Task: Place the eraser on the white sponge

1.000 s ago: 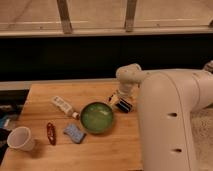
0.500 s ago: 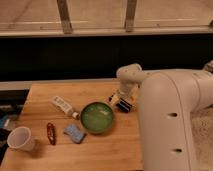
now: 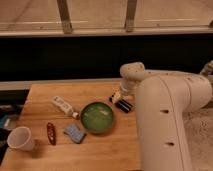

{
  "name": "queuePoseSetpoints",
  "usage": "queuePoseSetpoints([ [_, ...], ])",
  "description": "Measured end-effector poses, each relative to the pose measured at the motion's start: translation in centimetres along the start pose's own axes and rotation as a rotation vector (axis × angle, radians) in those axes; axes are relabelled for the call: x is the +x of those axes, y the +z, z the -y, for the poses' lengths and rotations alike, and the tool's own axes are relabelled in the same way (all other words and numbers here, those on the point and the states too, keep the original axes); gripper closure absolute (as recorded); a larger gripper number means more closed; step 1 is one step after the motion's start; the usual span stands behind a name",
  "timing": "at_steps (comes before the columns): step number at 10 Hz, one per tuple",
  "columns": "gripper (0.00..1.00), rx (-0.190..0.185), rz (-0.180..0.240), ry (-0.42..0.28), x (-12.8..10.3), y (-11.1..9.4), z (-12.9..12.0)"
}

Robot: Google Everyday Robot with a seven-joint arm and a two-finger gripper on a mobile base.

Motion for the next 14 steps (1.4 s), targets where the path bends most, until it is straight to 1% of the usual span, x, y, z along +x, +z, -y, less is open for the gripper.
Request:
queuePoseSetpoints([
  [1, 0.2, -0.008, -0.007, 0.001, 0.2, 0.4, 0.0],
  [4, 0.21, -0.026, -0.023, -0.012, 0.6, 1.3, -1.3],
  [6, 0.36, -0.035, -0.021, -0.027, 1.2, 1.7, -2.1],
  [8, 0.59, -0.035, -0.021, -0.036, 1.5, 1.7, -2.7],
  [10, 0.76, -0.035, -0.015, -0.037, 1.5, 1.6, -2.9],
  [11, 0.88, -0.034, -0.015, -0.037, 1.6, 1.5, -3.0],
  [12, 0.96, -0.034, -0.013, -0.037, 1.7, 1.4, -2.9],
  [13, 1.0, -0.034, -0.01, -0.035, 1.7, 1.3, -2.9],
  [14, 1.0, -0.033, -0.004, -0.032, 1.7, 1.1, -2.8],
])
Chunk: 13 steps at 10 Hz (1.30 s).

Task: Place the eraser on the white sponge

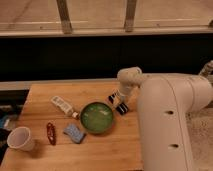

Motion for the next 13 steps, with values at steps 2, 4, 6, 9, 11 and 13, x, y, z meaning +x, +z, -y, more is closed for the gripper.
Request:
queuePoseSetpoints([
  [2, 1.0, 0.011, 0.013, 0.004, -0.1, -1.1, 0.2],
  [4, 1.0, 0.054, 0.029, 0.012, -0.5, -3.7, 1.0],
  [6, 1.0, 0.107, 0.019, 0.015, -0.9, -5.5, 1.3],
  [9, 1.0, 0.188, -0.036, 0.02, -1.3, -8.9, 0.5],
  [11, 1.0, 0.203, -0.075, 0.005, -2.2, -10.6, -2.5],
  [13, 1.0, 0.109, -0.057, -0.002, -2.9, -12.2, -4.0],
])
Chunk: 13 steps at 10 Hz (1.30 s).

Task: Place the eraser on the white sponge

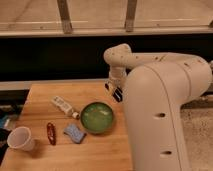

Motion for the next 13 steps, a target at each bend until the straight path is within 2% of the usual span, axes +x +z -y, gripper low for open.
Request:
queuePoseSetpoints([
  [4, 1.0, -0.23, 0.082, -0.02, -0.7, -2.2, -2.6],
  [6, 1.0, -0.261, 0.111, -0.041, -0.9, -3.1, -4.5],
  [7, 1.0, -0.256, 0.112, -0.061, -0.9, -3.5, -5.5],
  [13, 1.0, -0.254, 0.11, -0.06, -0.9, -3.5, -5.7],
])
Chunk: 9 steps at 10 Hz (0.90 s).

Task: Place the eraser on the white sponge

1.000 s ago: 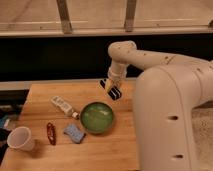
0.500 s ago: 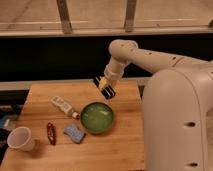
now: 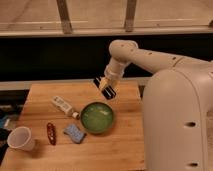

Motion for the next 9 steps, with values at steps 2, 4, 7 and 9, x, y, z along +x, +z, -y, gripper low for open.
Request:
queuePoseSetpoints([
  [2, 1.0, 0.026, -0.002, -0.016, 0.1, -0.3, -0.4],
  [4, 1.0, 0.055, -0.005, -0.065, 0.1, -0.6, -3.0],
  [7, 1.0, 0.062, -0.004, -0.123, 0.2, -0.8, -6.2],
  [9, 1.0, 0.044, -0.004, -0.153, 0.3, -0.4, -7.6],
])
